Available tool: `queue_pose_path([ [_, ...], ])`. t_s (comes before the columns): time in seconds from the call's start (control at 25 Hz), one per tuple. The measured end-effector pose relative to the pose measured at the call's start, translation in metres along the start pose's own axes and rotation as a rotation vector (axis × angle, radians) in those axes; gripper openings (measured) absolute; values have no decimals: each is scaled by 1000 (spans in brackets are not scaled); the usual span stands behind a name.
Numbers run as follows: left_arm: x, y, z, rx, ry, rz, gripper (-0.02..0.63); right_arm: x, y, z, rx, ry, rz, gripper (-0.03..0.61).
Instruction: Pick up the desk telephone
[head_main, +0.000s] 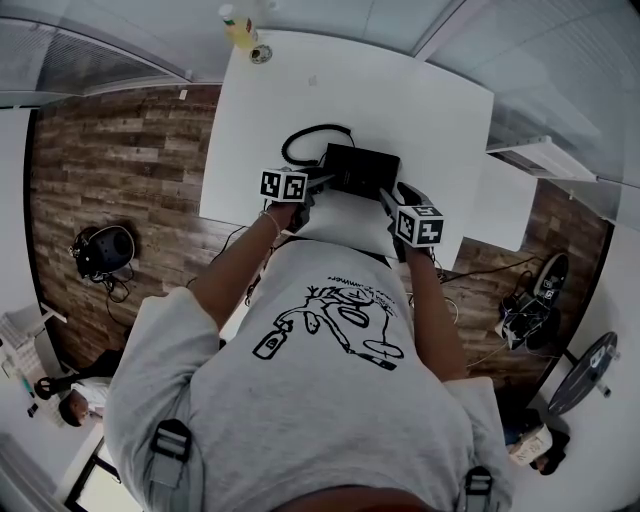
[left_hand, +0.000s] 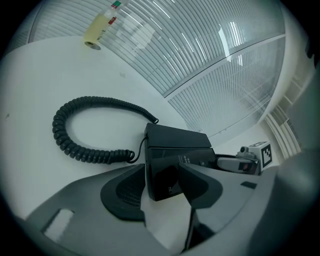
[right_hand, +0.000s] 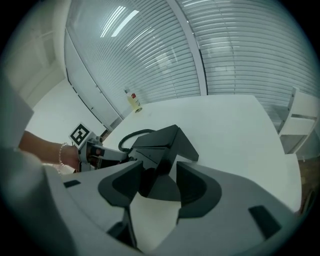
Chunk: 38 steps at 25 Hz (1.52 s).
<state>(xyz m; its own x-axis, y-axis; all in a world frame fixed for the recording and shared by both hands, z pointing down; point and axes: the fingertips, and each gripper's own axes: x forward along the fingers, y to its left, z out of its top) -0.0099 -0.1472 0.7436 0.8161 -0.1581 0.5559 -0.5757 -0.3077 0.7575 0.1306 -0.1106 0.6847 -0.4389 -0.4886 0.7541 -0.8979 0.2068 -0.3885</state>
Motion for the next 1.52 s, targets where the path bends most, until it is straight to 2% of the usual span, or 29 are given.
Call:
queue_pose_path([
  [0.28, 2, -3, 0, -20, -3, -17, 190, 3, 0, -1, 69, -4, 66, 175],
  [0.88, -2, -6, 1, -4, 0, 19, 183, 2, 2, 1, 97, -12, 61, 173],
  [1.52, -49, -61, 30, 92, -54, 42, 179, -52, 31, 35, 90, -90, 88, 173],
])
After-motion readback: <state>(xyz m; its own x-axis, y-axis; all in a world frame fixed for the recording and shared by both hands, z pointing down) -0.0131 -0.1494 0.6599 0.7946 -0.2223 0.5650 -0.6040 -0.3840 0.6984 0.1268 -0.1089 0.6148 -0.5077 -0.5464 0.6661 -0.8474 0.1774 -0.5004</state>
